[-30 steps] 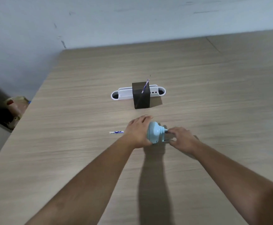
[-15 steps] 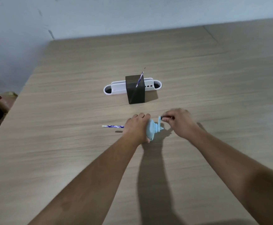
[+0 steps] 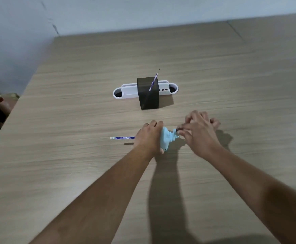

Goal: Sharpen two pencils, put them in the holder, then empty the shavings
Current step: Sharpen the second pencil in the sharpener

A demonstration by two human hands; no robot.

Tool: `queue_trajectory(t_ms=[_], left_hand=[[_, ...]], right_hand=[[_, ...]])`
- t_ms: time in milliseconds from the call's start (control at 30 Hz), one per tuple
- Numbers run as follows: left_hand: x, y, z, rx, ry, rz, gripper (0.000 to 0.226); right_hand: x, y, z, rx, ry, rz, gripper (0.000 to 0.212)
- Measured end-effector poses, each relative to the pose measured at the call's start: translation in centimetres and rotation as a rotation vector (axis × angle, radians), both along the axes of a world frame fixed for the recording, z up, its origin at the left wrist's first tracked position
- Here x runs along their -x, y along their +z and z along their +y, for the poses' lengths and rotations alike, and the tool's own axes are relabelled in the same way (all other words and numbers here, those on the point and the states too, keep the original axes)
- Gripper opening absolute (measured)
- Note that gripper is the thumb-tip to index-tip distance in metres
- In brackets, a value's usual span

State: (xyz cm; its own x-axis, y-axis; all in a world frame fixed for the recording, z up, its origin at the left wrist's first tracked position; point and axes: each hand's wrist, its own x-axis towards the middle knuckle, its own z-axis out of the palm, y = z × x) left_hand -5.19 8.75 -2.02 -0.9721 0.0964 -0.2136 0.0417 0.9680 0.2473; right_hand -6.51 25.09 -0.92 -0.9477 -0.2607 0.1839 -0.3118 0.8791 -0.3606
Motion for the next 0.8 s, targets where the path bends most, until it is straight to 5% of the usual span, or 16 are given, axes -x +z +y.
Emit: queue_trajectory(t_ms=[233, 500, 633, 800], left_hand=[[-0.1, 0.0, 0.2, -0.005, 0.029, 0.034, 0.078], [0.1, -0.4, 0.1, 0.022, 0.001, 0.03, 0.08], [0.1, -0.3, 0.2, 0.015, 0.009, 0.042, 0.078], [0.2, -0.8, 0.3, 0.033, 0.034, 0.077, 0.076]], right_hand=[[2.2, -4.7, -1.3, -0.14, 0.001, -0.19, 0.018], [-0.3, 0.2, 0.6, -0.078, 0.119, 0.088, 0.007], [4.3, -1.3, -1.5, -0.132, -0.012, -0.048, 0.017], [-0.1, -5.4, -0.7, -0.272, 0.112, -0.135, 0.01]])
